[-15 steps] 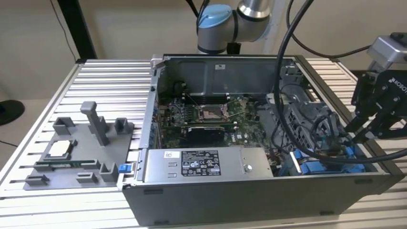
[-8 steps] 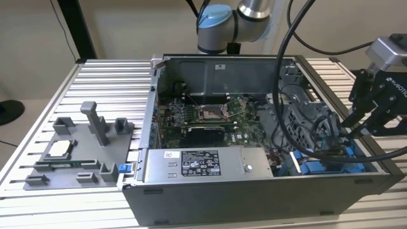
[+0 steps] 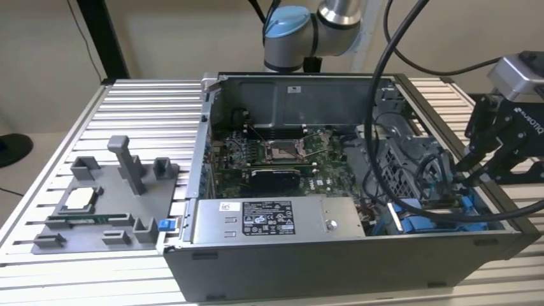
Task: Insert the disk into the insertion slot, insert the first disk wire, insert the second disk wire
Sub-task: 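Insert the second disk wire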
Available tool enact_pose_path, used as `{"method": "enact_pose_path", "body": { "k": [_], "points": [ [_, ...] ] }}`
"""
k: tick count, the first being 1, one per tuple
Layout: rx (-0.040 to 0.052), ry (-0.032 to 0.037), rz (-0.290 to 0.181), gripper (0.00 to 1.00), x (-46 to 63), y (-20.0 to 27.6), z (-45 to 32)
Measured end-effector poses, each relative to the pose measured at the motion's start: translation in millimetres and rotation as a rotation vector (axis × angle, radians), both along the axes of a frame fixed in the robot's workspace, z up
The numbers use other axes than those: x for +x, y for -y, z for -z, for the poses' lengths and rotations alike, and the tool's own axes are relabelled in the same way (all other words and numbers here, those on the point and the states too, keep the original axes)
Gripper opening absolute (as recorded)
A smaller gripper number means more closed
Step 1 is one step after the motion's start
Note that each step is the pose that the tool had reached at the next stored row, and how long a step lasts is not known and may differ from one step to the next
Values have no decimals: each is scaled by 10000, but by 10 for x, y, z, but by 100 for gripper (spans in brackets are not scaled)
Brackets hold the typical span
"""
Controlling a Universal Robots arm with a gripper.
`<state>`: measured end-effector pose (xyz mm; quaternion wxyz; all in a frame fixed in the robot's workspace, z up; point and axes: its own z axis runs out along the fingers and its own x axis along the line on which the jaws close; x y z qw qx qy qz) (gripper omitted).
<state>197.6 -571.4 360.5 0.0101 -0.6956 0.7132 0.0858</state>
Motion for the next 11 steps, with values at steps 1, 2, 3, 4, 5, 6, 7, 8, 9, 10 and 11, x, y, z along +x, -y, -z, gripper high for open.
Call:
{"method": "enact_pose_path", "body": {
  "k": [1, 2, 3, 4, 5, 6, 7, 8, 9, 10, 11],
  "points": [
    [18, 12, -20, 100, 1, 0, 6],
    [34, 28, -30, 100, 2, -1, 11],
    [54, 48, -41, 100, 2, -1, 17],
    [72, 77, -66, 100, 4, -1, 23],
    [88, 102, -79, 100, 3, -1, 29],
    [112, 117, -80, 100, 4, -1, 35],
    [142, 128, -80, 100, 4, -1, 42],
    [170, 137, -79, 100, 4, 0, 47],
    [215, 145, -79, 100, 3, 0, 51],
    [274, 150, -79, 100, 3, 0, 57],
    [335, 152, -78, 100, 4, 0, 60]
  ]
}}
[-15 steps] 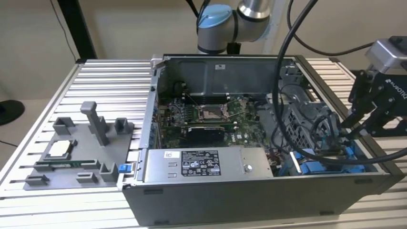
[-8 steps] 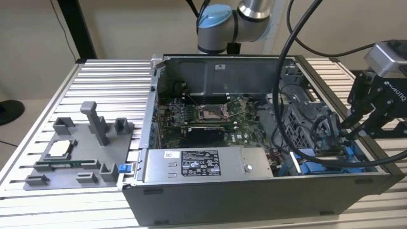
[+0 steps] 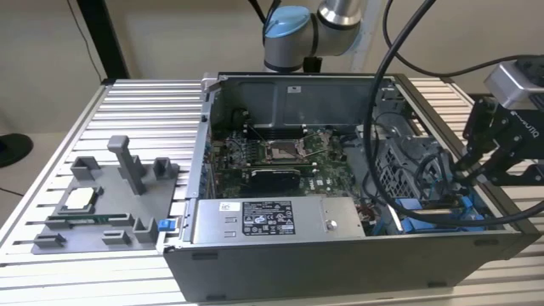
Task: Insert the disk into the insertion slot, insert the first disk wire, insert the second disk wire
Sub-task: 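Insert the second disk wire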
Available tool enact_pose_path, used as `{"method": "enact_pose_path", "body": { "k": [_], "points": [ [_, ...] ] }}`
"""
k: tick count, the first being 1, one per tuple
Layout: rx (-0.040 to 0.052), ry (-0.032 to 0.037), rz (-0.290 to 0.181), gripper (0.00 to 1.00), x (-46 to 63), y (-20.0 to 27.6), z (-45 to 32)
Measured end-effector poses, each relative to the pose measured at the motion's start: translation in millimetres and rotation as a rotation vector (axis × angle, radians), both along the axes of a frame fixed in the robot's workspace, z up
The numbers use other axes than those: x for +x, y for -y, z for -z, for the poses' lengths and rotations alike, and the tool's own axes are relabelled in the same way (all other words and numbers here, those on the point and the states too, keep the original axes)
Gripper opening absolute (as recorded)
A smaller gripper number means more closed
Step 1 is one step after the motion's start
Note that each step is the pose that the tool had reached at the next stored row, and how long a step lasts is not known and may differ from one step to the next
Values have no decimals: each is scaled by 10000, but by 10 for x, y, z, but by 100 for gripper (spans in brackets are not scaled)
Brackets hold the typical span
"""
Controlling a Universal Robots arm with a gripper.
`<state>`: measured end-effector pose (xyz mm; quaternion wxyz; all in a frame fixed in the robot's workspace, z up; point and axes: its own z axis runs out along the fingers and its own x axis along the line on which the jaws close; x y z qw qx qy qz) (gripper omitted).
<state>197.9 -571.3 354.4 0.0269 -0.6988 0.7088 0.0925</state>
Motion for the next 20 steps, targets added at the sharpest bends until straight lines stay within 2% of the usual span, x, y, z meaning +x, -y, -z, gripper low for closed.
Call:
{"method": "enact_pose_path", "body": {
  "k": [3, 9, 16, 20],
  "points": [
    [199, -1, -4, 100, 0, 28, 1],
    [286, 0, -17, 100, 0, 147, 1],
    [524, 0, -17, 100, -5, 152, 22],
    [567, 0, -17, 100, -7, 153, 33]
  ]
}}
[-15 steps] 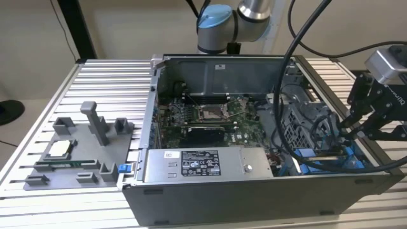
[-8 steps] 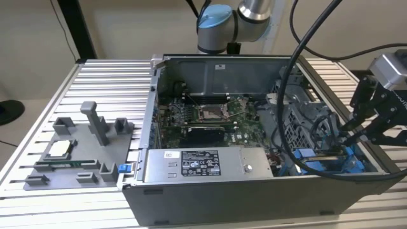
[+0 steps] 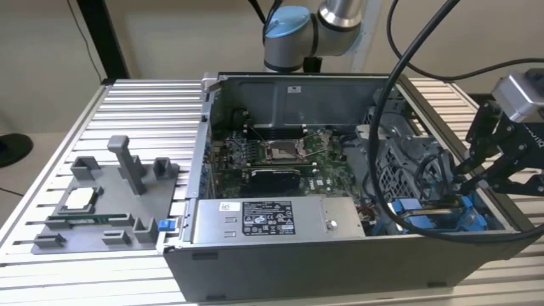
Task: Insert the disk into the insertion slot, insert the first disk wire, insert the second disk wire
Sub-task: 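Insert the second disk wire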
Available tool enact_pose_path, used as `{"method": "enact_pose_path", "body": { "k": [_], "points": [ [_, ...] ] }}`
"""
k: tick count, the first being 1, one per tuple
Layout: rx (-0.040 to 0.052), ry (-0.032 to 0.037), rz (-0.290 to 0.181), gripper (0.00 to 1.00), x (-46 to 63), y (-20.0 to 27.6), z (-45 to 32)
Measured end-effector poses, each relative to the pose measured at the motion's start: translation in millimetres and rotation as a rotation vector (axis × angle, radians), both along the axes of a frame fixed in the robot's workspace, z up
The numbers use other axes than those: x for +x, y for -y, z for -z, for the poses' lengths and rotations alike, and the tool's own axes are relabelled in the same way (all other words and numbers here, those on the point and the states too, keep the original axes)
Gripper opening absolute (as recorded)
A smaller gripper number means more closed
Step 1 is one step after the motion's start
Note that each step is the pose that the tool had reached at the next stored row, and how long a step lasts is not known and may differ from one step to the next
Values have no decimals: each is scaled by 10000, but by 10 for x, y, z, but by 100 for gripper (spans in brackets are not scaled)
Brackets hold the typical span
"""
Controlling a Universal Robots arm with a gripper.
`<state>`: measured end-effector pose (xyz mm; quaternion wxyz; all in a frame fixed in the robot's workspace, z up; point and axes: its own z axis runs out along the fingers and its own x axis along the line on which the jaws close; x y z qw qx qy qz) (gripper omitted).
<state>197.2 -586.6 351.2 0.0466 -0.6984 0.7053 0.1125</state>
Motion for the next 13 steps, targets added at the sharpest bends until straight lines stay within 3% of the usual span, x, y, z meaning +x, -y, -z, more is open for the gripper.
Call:
{"method": "enact_pose_path", "body": {
  "k": [13],
  "points": [
    [69, 0, 0, 100, -16, 0, 12]
  ]
}}
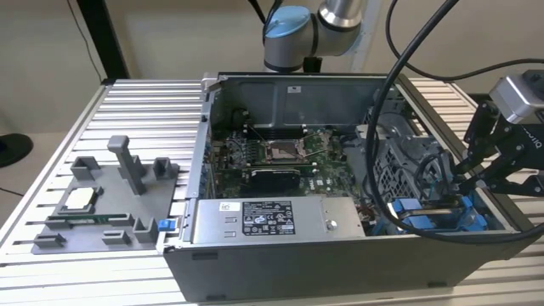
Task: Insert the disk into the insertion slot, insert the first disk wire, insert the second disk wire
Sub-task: 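Insert the second disk wire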
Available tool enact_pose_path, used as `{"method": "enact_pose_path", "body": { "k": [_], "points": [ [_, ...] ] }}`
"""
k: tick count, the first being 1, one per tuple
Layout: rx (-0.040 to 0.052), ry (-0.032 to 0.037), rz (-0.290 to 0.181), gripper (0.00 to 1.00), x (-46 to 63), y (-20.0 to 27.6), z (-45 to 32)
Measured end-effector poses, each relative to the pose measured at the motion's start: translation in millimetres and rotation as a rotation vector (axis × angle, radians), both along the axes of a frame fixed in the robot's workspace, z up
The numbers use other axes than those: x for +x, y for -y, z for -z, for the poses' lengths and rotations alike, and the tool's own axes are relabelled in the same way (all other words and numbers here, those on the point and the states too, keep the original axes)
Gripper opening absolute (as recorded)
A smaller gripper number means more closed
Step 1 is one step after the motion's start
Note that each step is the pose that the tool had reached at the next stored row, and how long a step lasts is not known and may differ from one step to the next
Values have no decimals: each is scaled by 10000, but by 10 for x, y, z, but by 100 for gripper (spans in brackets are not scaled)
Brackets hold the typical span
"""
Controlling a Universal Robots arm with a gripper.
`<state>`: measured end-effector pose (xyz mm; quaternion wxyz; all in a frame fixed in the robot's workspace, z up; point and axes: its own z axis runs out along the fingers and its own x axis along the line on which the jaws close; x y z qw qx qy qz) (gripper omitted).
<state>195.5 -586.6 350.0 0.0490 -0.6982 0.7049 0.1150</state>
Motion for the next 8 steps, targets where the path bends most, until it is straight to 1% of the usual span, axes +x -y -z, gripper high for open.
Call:
{"method": "enact_pose_path", "body": {
  "k": [2, 6, 8],
  "points": [
    [11, 0, 0, 100, 0, 0, 3],
    [72, 4, 0, 100, 0, 0, 11],
    [80, 6, 0, 100, 0, 0, 13]
  ]
}}
